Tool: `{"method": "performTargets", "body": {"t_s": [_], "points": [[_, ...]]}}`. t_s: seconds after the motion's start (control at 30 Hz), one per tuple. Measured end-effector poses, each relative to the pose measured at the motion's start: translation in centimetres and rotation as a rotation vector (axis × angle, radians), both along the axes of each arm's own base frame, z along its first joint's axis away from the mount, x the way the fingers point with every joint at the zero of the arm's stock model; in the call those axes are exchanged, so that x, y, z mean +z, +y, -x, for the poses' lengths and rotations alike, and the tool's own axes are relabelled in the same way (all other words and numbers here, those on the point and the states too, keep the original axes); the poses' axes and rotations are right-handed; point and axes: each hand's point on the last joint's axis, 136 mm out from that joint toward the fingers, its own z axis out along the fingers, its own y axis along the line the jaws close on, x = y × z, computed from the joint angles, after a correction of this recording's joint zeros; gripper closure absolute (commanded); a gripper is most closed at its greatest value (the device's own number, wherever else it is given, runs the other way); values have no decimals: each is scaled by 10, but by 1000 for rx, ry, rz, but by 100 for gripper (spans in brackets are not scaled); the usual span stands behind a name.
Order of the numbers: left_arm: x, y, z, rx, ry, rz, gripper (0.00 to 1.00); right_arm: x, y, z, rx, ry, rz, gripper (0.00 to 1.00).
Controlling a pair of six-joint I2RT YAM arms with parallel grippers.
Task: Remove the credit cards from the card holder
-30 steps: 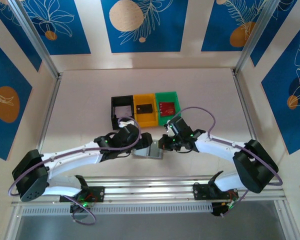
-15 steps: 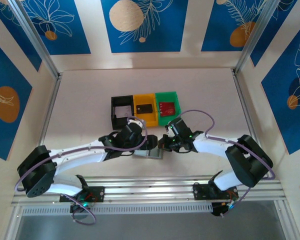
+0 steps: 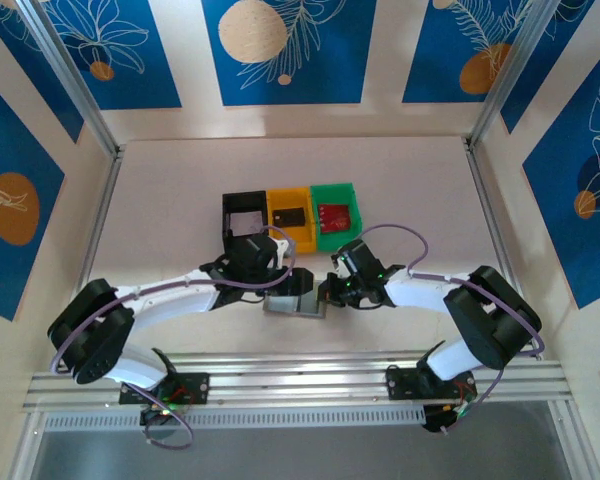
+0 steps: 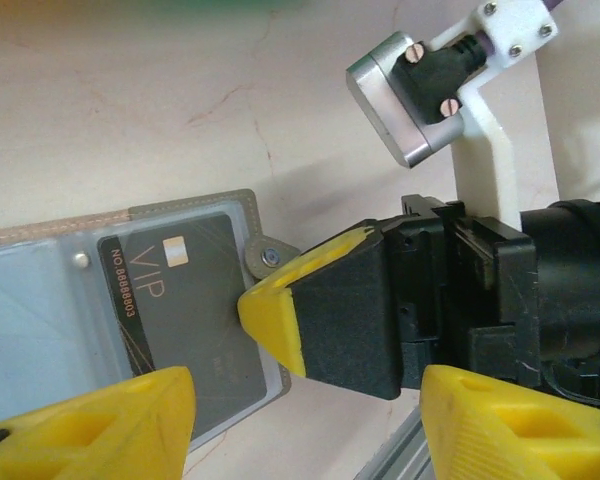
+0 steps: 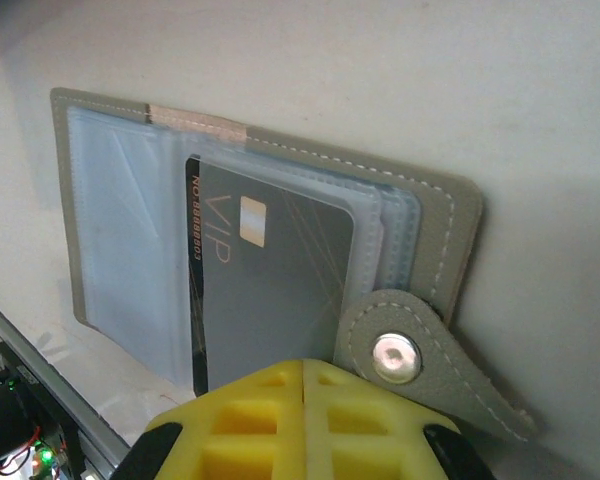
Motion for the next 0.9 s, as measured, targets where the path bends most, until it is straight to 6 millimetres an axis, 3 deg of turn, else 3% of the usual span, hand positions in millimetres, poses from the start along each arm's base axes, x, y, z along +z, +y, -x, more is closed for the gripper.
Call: {"method": "performTargets", "body": {"t_s": [0.2,0.57,0.9], "points": [[-16,-3,5,-46,40,-6,49,0,-1,-2,-7,-9,-7,100],[-43,8,8,-44,87,-27,54,-1,-3,-5,-16,-13,-17,100],[-52,6,3,-38,87,-24,61,-1,-2,-4,-10,-20,-35,100]]}}
